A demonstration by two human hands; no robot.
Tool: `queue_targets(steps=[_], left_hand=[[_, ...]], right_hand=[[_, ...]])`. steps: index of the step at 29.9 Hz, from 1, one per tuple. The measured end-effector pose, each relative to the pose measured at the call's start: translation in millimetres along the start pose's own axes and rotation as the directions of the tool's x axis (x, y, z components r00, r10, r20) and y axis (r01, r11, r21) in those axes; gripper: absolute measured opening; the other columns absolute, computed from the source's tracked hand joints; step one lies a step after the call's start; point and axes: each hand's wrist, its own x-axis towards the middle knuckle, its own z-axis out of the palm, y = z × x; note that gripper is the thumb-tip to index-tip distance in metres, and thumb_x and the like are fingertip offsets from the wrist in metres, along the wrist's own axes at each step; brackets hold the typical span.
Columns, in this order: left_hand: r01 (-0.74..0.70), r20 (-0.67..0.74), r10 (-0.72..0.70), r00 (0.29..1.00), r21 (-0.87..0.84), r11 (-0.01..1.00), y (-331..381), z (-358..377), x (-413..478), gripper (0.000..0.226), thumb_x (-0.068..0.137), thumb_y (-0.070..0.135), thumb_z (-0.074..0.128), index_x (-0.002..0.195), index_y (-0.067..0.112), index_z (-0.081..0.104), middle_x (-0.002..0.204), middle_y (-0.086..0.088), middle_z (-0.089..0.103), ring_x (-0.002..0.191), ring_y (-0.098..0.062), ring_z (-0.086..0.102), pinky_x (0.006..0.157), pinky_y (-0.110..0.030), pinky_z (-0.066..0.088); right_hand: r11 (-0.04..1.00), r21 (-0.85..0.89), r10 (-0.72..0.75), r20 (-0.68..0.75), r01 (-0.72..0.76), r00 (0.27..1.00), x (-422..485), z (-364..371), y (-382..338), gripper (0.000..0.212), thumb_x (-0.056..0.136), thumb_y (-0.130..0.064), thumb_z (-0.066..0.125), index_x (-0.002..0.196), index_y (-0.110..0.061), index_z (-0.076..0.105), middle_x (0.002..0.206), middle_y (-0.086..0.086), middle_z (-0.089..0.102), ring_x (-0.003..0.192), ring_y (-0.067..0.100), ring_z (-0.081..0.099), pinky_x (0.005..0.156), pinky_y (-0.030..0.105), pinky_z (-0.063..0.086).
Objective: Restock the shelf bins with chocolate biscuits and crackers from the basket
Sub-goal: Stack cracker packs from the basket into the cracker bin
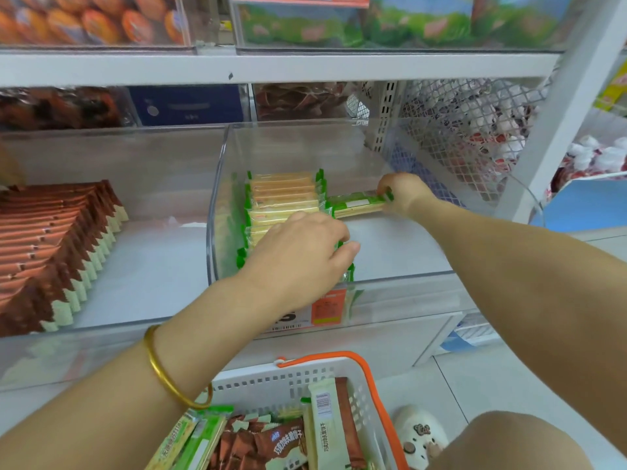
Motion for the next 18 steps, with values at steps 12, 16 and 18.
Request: queue_targets(steps=[12, 16, 18], left_hand=[[0.067, 0.063, -0.066, 0.996, -0.019, 0.998, -5, 11, 22, 0.041, 0.097, 0.045, 0.036, 0.126, 0.022, 0.054, 0.129, 0.002, 0.052, 0.122, -0.021, 0.042, 0.104, -0.042, 0.035], [0.072, 0.070, -0.070, 0.995, -0.017, 0.997, -4, 9, 21, 0.042, 0.098, 0.044, 0.035, 0.130, 0.023, 0.051, 0.133, 0.003, 0.049, 0.125, -0.020, 0.038, 0.106, -0.041, 0.032], [0.073, 0.078, -0.071, 0.994, -0.020, 0.997, -4, 8, 20, 0.042, 0.098, 0.043, 0.035, 0.131, 0.023, 0.050, 0.134, 0.003, 0.048, 0.126, -0.020, 0.037, 0.107, -0.041, 0.031]], right_hand=[[0.634, 0.684, 0.409, 0.100, -0.362, 0.907, 20, -15, -1, 0.018, 0.098, -0.009, 0.047, 0.096, -0.002, 0.063, 0.091, 0.014, 0.055, 0.054, 0.025, 0.053, 0.028, 0.020, 0.040], [0.551, 0.718, 0.476, 0.149, -0.425, 0.867, 36, -3, -16, 0.024, 0.092, -0.023, 0.062, 0.085, -0.002, 0.052, 0.101, 0.020, 0.063, 0.045, 0.019, 0.059, 0.024, 0.018, 0.035], [0.525, 0.748, 0.458, 0.153, -0.405, 0.876, 38, 2, -19, 0.043, 0.083, -0.030, 0.073, 0.107, -0.002, 0.050, 0.119, 0.015, 0.060, 0.072, 0.027, 0.063, 0.026, 0.018, 0.039]])
